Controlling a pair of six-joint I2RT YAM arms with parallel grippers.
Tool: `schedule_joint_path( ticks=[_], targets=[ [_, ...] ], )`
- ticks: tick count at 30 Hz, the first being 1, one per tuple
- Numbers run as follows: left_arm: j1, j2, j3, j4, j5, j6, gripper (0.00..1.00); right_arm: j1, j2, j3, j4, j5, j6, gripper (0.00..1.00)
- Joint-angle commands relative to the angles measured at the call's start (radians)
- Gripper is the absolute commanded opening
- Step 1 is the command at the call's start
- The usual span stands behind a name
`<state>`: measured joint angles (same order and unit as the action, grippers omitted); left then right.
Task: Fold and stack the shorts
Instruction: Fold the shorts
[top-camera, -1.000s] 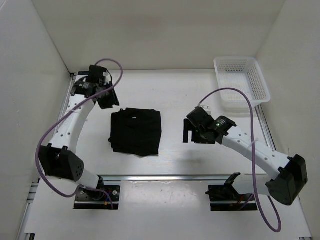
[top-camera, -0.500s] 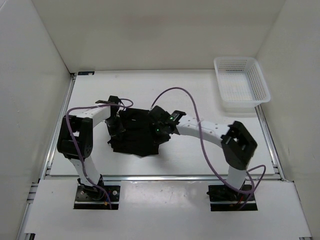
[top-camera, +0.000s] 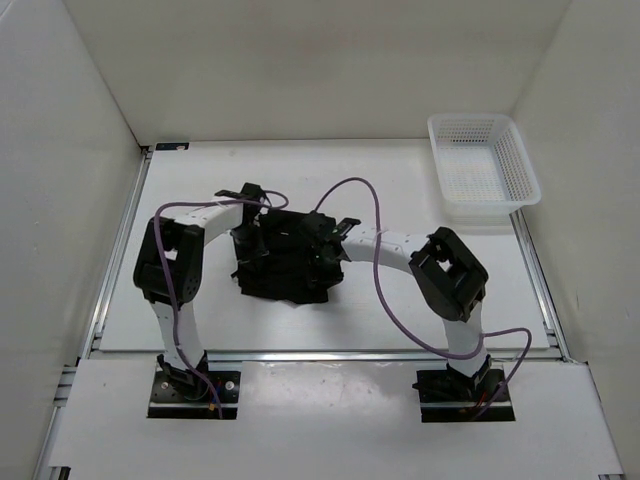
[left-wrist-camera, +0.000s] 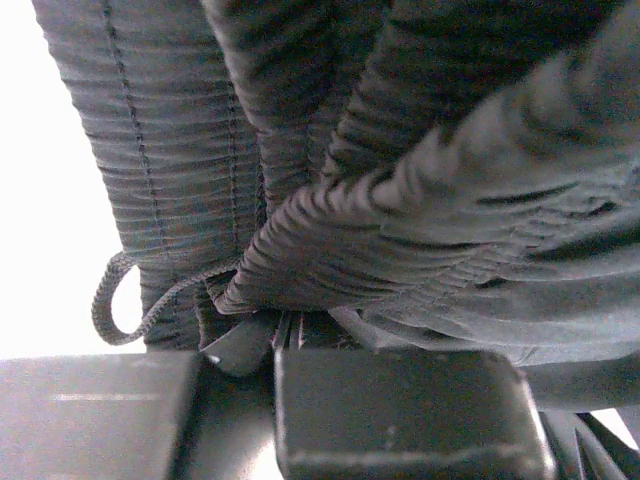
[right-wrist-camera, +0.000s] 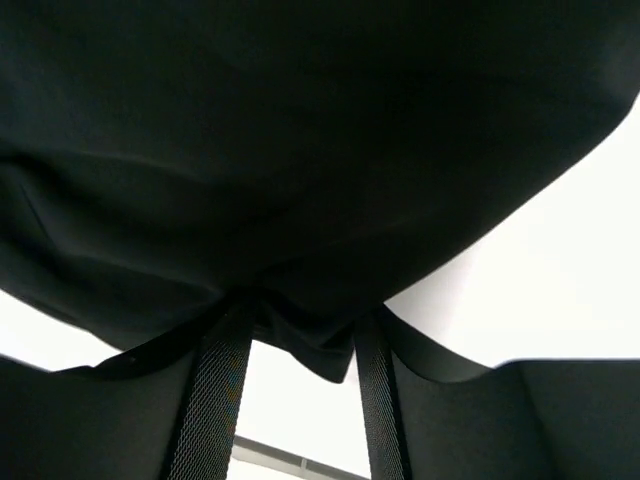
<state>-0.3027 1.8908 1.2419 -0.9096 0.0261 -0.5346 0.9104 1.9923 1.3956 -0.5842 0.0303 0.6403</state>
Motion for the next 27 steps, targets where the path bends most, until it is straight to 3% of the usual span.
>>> schedule_joint_path(
  ticks=[1,6,8,9,10,12,14,19,23,27],
  targets=[
    [-0.064,0.074,0.079,0.087,0.043,-0.018,0.1,-0.07,0.004,-0.059,-0.048,0.088,0.048,0.49],
    [-0.134,0.134,0.253,0.031,0.052,-0.028,0.19,-0.127,-0.099,-0.093,-0.123,0.256,0.059,0.47],
    [-0.159,0.134,0.309,0.005,0.052,-0.028,0.4,-0.154,-0.171,-0.093,-0.132,0.298,0.039,0.66],
    [-0.159,0.102,0.326,-0.006,0.052,-0.028,0.51,-0.163,-0.225,-0.093,-0.149,0.337,0.039,0.91],
    [-0.159,0.087,0.343,-0.017,0.052,-0.028,0.61,-0.163,-0.254,-0.081,-0.161,0.359,0.009,0.99],
    [-0.159,0.032,0.408,-0.07,0.034,-0.028,0.87,-0.163,-0.356,-0.057,-0.204,0.41,-0.001,1.0],
    [-0.159,-0.011,0.465,-0.118,0.009,-0.019,0.99,-0.163,-0.436,-0.032,-0.244,0.494,-0.03,1.0],
    [-0.171,-0.203,0.656,-0.222,-0.06,0.051,0.99,-0.263,-0.717,-0.047,-0.287,0.614,-0.074,1.0],
    [-0.171,-0.383,0.627,-0.17,-0.121,0.087,0.99,-0.364,-0.871,-0.076,-0.345,0.674,-0.116,1.0],
    [-0.162,-0.544,0.499,-0.138,-0.224,0.059,0.99,-0.435,-0.935,-0.116,-0.419,0.718,-0.106,1.0]
  ],
)
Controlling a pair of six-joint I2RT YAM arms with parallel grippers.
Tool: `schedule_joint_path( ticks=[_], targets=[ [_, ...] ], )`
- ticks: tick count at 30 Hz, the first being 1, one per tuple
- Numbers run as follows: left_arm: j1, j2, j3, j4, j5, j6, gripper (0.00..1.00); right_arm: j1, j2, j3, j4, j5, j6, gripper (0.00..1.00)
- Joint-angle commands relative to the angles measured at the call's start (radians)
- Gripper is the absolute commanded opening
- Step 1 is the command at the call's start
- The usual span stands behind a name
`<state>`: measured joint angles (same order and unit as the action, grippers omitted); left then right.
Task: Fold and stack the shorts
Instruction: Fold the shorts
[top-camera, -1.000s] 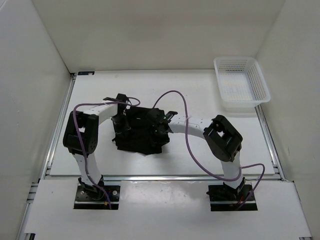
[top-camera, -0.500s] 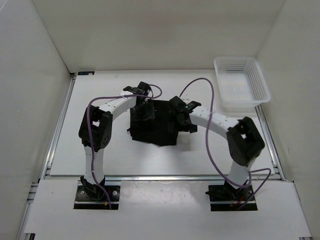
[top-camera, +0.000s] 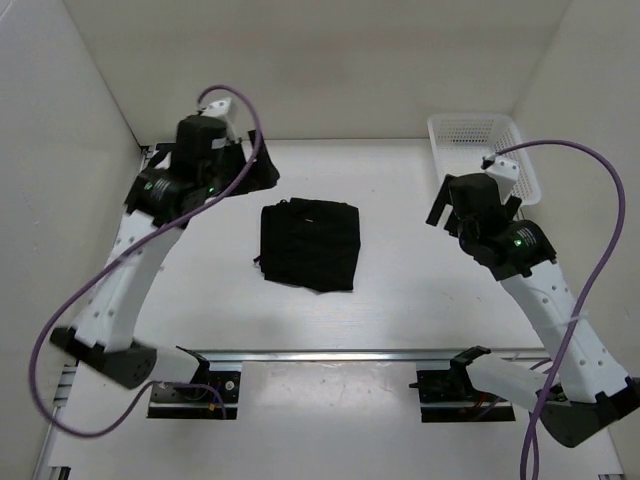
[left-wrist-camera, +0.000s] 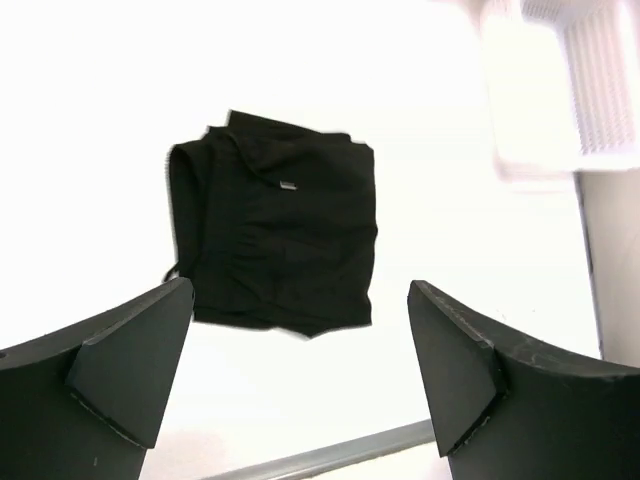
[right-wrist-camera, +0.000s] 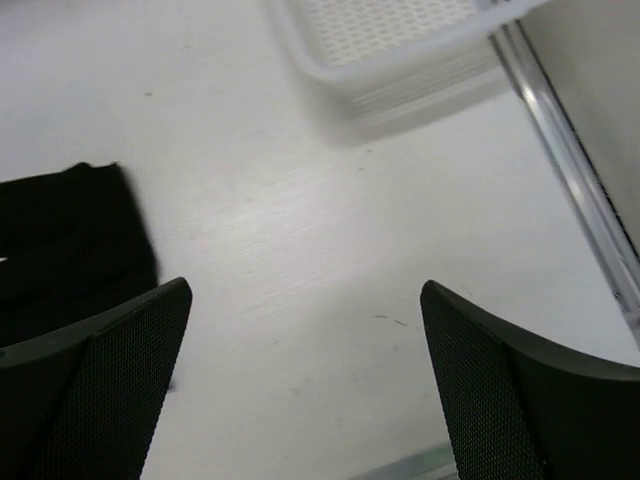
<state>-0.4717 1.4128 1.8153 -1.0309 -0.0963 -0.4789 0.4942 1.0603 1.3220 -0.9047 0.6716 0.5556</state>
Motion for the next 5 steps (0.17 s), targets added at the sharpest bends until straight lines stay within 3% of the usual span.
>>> schedule_joint_path(
  ticks=[1,5],
  targets=[
    [0.007,-0.096,-0.136,-0.017,-0.112,-0.016,0.99,-0.019,-0.017,-0.053,-0.114,0.089,-0.008,1.0],
    [0.027,-0.274,-0.267,0.017,-0.131,-0.052,0.99,-0.031,-0.071,-0.109,-0.114,0.089,0.01,1.0]
  ],
)
